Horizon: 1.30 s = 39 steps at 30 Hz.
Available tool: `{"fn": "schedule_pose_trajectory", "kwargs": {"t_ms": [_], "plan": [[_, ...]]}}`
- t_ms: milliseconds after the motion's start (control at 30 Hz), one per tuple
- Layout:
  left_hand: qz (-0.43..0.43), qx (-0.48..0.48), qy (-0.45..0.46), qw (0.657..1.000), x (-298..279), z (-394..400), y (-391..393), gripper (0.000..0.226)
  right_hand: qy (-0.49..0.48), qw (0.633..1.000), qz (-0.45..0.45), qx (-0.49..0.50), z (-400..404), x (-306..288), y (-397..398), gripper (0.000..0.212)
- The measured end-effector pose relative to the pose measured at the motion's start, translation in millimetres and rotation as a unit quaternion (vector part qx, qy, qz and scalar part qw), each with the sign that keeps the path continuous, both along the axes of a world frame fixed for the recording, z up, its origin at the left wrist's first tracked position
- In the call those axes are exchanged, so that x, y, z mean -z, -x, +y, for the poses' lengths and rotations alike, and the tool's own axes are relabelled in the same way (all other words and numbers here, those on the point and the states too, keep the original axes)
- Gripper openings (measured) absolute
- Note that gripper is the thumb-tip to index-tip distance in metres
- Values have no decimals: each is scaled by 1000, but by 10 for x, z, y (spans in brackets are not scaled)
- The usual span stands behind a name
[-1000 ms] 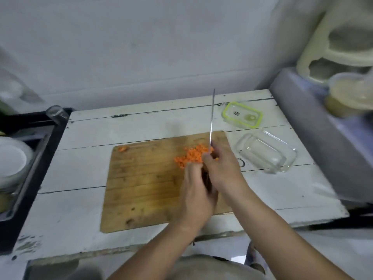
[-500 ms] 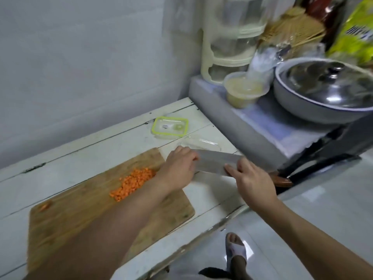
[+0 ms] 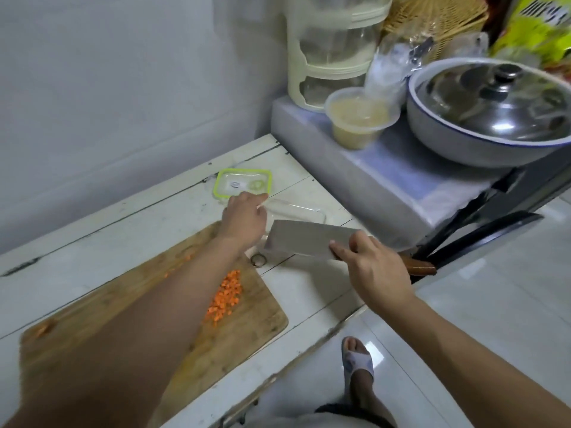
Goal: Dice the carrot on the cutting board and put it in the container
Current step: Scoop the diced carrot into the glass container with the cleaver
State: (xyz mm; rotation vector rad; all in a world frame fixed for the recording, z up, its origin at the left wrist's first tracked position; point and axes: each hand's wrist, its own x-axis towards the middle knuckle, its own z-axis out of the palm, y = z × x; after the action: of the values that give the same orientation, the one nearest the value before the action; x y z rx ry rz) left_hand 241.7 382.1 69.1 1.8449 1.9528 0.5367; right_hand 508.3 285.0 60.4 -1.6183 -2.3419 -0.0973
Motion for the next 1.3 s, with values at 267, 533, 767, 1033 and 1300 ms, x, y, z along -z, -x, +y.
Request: {"fn": "schedule_pose_trajectory", "kwargs": {"t_ms": [267,533,767,1033,1300], "plan": [[-195,-295,-130,926,290,-1740,881,22,316,880,327,133,-550,-157,756,28],[67,-130,-81,986,648,-1883,632,56,381,842,326,197,-919,313,1139,16],[95,-81,-22,992,754,-1419,454,53,396,834,341,177,-840,419,1601,14],[71,-65,-54,994,662,-1562,580,55,452,757,427,197,-879,324,1624,17],[12,-122,-109,986,732,-2265,967,50,501,666,508,218,-902,186,1502,16]]}}
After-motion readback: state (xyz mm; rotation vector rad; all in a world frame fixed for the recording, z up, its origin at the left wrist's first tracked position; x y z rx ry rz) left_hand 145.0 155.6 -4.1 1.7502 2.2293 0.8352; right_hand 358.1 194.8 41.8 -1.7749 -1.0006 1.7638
